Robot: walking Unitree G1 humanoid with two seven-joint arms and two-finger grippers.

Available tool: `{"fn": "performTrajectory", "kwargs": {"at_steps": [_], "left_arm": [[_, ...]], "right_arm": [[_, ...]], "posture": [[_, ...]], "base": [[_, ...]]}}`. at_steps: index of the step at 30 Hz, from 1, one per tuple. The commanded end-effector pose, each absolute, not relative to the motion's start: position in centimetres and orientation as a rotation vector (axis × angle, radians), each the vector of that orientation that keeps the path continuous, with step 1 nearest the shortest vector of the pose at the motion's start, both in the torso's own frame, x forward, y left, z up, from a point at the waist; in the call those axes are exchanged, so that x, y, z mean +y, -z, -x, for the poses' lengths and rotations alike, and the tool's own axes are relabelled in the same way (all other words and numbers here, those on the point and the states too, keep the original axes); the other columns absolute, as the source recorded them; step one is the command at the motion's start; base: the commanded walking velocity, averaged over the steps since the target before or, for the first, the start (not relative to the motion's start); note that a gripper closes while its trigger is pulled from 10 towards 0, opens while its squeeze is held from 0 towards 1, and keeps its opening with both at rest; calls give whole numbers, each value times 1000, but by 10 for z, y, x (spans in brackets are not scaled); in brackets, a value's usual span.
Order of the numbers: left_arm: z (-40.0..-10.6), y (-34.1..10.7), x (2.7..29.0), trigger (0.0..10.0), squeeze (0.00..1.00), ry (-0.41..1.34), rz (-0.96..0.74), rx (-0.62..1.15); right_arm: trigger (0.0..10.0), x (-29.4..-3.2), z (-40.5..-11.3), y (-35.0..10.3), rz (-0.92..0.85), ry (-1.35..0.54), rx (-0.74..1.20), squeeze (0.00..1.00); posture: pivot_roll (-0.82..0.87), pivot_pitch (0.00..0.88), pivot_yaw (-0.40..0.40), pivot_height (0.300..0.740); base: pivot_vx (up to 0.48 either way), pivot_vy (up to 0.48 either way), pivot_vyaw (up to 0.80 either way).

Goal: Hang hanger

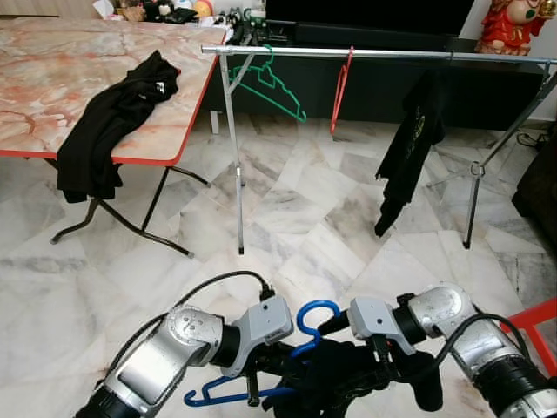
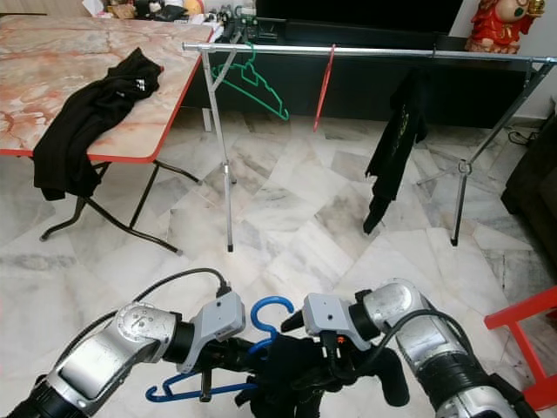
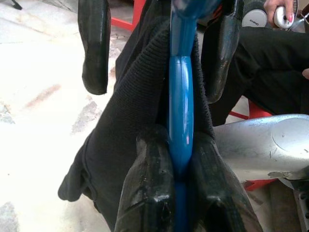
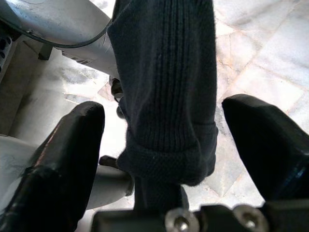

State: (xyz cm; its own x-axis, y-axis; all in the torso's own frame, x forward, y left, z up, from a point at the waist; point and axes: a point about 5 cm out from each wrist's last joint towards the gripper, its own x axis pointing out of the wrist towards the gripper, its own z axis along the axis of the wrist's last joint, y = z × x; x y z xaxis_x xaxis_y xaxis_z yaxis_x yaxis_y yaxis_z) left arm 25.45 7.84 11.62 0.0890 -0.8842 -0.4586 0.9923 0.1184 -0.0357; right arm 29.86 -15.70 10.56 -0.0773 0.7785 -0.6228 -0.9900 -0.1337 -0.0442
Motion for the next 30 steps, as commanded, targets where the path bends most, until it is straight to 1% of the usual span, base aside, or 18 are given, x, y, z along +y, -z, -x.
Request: {"fn": "performTrajectory", "kwargs": {"at_steps": [1, 19, 30], "left_arm": [[-254, -127, 70, 10000, 0, 1474, -325, 360], [-255, -126, 70, 10000, 0, 1470, -342, 363], [-258, -127, 71, 10000, 0, 1456, -356, 358]], "right_arm": [[0, -153, -297, -104, 607, -1639, 463, 0], [0, -151, -298, -102, 609, -1635, 458, 0], [0, -153, -297, -95, 658, -1626, 497, 0]], "posture": [[66, 162, -78, 740], [67, 160, -78, 740], [63, 133, -71, 740]], "base": [[0, 0, 0], [0, 0, 0], [0, 0, 0]]}}
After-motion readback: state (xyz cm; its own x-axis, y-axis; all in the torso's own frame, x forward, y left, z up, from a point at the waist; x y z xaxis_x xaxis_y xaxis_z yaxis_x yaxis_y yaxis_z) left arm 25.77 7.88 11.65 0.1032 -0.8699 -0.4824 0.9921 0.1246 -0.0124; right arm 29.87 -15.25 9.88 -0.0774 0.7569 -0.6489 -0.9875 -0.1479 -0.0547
